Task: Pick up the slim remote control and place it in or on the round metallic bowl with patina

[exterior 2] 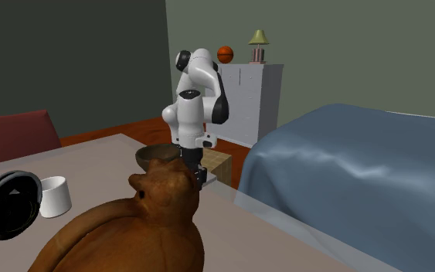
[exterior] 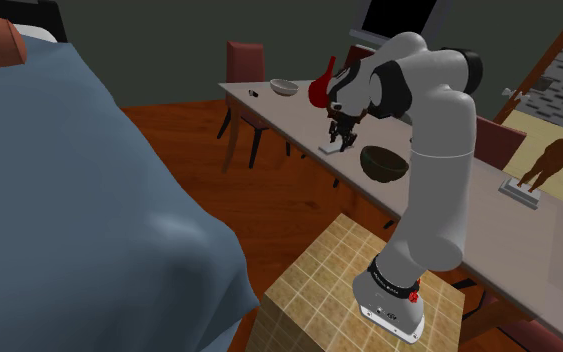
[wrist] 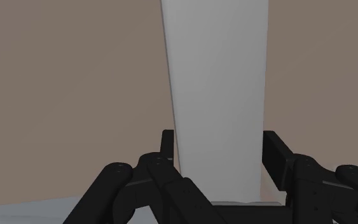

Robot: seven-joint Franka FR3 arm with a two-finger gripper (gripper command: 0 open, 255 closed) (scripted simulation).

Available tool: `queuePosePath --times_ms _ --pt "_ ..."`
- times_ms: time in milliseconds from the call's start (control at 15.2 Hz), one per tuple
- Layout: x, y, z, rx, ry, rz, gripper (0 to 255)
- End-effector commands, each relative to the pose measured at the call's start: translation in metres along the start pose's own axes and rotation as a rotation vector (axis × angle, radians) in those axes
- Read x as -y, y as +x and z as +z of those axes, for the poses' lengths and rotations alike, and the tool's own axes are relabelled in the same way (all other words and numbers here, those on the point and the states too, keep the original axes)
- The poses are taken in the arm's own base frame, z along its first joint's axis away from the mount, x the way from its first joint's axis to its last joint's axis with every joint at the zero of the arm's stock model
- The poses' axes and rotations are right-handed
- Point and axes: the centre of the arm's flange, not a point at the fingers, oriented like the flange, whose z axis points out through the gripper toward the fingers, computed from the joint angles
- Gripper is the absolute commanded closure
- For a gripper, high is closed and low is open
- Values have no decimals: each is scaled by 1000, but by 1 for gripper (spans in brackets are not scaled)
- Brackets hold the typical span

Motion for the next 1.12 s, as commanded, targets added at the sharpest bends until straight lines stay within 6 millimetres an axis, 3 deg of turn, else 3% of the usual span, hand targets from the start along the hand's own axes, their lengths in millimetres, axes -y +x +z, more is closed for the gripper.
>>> queuePosePath --times_ms 0,1056 --pt "0 -1 -10 0 0 0 255" --pt "2 0 -95 0 0 0 255"
